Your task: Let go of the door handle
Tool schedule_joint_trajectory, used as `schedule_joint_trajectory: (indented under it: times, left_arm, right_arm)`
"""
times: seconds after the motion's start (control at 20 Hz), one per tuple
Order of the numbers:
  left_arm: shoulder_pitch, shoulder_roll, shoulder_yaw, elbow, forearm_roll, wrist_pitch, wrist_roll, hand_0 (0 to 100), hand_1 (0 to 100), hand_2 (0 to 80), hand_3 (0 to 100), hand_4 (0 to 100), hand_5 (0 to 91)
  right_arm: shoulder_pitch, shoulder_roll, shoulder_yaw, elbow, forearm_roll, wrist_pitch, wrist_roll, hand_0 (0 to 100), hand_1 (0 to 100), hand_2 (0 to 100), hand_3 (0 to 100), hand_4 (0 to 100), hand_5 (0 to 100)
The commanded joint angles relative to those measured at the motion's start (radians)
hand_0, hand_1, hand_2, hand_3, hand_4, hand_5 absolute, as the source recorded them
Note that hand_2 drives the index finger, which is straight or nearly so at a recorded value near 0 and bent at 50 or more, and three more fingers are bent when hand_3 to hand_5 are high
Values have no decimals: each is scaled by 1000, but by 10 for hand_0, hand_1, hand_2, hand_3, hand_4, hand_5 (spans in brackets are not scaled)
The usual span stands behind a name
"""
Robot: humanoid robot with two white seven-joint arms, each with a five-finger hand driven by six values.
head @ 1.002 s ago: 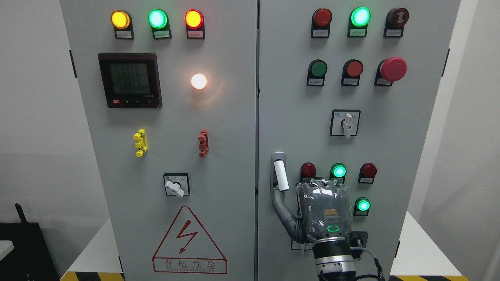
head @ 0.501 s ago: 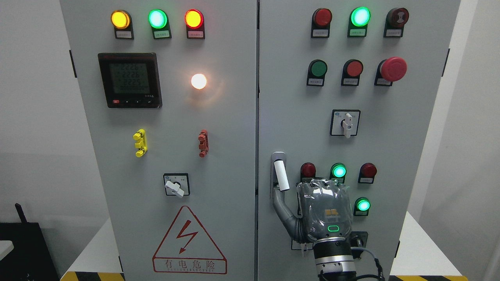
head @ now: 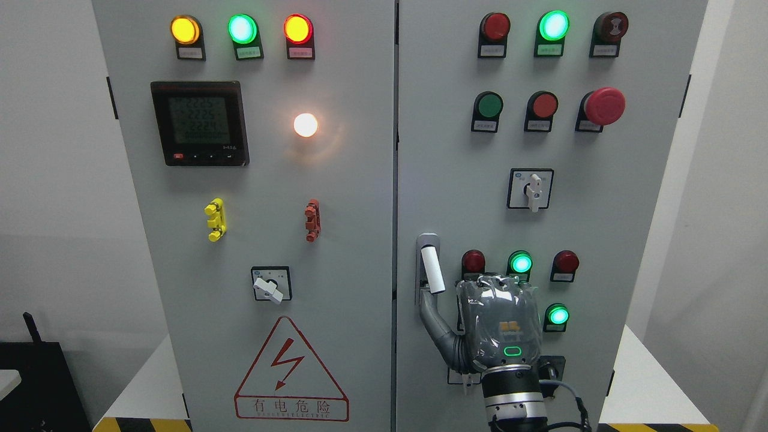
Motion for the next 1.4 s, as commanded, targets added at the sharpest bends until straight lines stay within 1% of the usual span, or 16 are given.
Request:
schedule_joint_trajectory:
  times: [0.0,0.35,0.4,0.85,1.05,1.35]
  left_arm:
    - [-2,0,2,9,0,1,0,120,389,0,0,0,0]
    - [-2,0,2,9,0,1,0,120,389,0,0,0,0]
    - [-2,0,2,9,0,1,0,120,389,0,0,0,0]
    - [-2,0,2,9,0,1,0,120,389,0,0,0,0]
    - [-3,0,2,9,0,1,0,120,389,0,0,0,0]
    - [-3,0,2,9,0,1,0,120,389,0,0,0,0]
  right_arm:
    - [-2,1,-2,-1,0,1,-1,520,0,963,1000,907,989]
    - [-2,1,-2,-1,0,3,-1,518,0,965,1000,914,990]
    - [-2,0,-2,-1,0,3,-1,519,0,965,1000,929,990]
    - [-2,0,-2,-1,0,9,-1,520,0,965,1000,913,991]
    - [-2,0,-2,-1,0,9,-1,521,0,965,1000,929,992]
    - [0,0,-3,-1,0,9,-1,521,0,966,1000,920,992]
